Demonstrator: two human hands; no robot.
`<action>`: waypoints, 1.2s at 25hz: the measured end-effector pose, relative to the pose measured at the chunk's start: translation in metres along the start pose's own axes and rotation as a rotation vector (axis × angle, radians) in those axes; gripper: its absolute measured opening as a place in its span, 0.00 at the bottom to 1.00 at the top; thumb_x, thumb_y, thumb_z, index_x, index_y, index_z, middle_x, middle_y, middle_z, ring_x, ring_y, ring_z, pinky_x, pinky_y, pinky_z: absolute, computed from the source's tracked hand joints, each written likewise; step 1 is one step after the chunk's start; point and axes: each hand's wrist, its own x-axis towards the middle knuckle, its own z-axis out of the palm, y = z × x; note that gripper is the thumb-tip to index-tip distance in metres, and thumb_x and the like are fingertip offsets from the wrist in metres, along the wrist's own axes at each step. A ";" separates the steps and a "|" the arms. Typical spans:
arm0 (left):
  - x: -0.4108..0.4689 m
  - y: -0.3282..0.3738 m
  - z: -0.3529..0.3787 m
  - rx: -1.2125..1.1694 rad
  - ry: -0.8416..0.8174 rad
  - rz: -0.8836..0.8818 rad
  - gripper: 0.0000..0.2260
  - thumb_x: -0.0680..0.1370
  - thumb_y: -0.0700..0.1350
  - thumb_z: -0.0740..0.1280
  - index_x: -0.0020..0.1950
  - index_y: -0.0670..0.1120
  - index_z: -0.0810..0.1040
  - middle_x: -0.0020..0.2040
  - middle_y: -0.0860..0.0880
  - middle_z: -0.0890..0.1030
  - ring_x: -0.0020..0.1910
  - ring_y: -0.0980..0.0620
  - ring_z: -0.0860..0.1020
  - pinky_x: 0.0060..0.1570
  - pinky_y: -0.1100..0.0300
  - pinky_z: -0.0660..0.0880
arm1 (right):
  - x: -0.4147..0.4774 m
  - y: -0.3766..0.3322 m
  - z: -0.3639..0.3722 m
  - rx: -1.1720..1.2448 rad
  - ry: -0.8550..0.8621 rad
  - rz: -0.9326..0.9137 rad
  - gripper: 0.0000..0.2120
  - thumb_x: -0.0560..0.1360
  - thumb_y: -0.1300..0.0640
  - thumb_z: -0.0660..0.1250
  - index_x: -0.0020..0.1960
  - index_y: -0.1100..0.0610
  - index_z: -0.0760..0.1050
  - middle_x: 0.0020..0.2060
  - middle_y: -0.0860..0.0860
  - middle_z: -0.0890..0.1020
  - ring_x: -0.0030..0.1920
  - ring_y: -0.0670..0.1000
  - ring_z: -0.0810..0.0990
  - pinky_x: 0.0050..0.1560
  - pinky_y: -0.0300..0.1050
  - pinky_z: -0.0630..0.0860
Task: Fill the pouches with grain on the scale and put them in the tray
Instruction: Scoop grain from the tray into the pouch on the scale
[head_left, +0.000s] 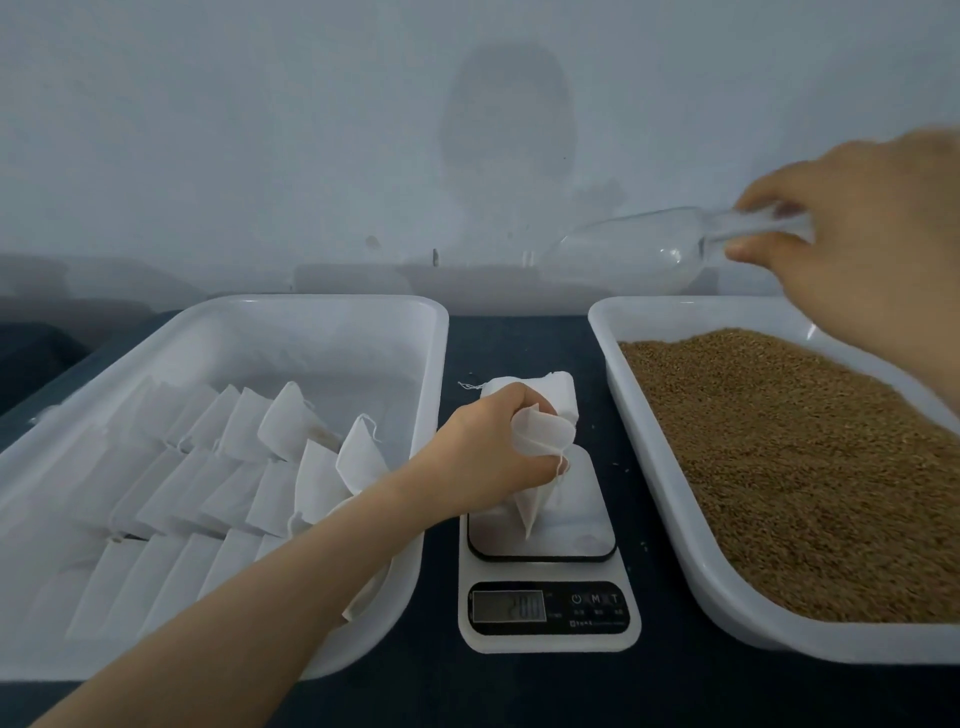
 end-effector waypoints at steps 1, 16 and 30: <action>0.000 0.000 0.000 -0.003 -0.003 0.000 0.18 0.71 0.52 0.74 0.56 0.57 0.71 0.55 0.56 0.77 0.52 0.54 0.77 0.48 0.64 0.75 | -0.004 0.004 0.008 -0.002 -0.084 0.098 0.14 0.74 0.41 0.62 0.50 0.50 0.74 0.41 0.56 0.79 0.42 0.61 0.77 0.46 0.55 0.73; -0.001 -0.001 0.001 0.047 -0.023 0.004 0.18 0.70 0.55 0.73 0.57 0.60 0.71 0.54 0.59 0.77 0.53 0.56 0.77 0.55 0.57 0.76 | -0.060 0.020 0.099 -0.164 -0.619 0.396 0.11 0.76 0.59 0.60 0.53 0.49 0.60 0.33 0.50 0.67 0.33 0.54 0.70 0.36 0.48 0.72; 0.000 -0.001 0.001 0.047 -0.042 -0.004 0.20 0.71 0.54 0.73 0.60 0.57 0.72 0.56 0.57 0.77 0.55 0.54 0.77 0.57 0.56 0.76 | -0.065 0.035 0.124 0.234 -0.694 0.622 0.18 0.77 0.43 0.62 0.51 0.59 0.72 0.40 0.56 0.80 0.41 0.56 0.80 0.46 0.51 0.78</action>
